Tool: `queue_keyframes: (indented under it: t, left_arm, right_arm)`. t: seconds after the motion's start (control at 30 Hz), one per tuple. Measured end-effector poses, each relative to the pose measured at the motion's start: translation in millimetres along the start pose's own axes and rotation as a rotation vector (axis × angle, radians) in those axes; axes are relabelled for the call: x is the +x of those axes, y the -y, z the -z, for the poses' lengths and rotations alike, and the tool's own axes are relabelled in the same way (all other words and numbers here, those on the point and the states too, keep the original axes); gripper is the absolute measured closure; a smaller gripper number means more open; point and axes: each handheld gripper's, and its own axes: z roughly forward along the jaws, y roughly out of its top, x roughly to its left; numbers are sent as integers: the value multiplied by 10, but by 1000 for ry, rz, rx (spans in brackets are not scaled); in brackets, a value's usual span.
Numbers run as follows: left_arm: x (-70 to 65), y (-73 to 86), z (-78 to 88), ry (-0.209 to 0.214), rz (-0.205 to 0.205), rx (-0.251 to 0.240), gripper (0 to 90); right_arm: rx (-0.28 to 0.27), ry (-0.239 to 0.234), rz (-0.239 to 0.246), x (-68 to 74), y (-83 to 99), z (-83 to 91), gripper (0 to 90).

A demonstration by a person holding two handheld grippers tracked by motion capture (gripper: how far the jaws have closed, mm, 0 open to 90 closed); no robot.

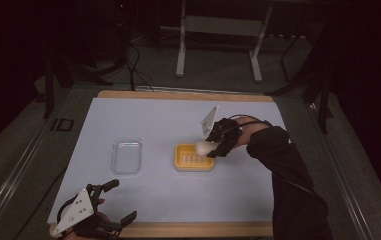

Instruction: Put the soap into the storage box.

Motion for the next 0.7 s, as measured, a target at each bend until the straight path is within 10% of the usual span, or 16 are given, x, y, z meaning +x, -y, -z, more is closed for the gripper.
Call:
queue_keyframes:
  t: [0.7]
  left_arm:
    - [-6, 3, 13, 5, 5, -4, 1]
  right_arm:
    - [-99, -9, 5, -153, -128, -220, 496]
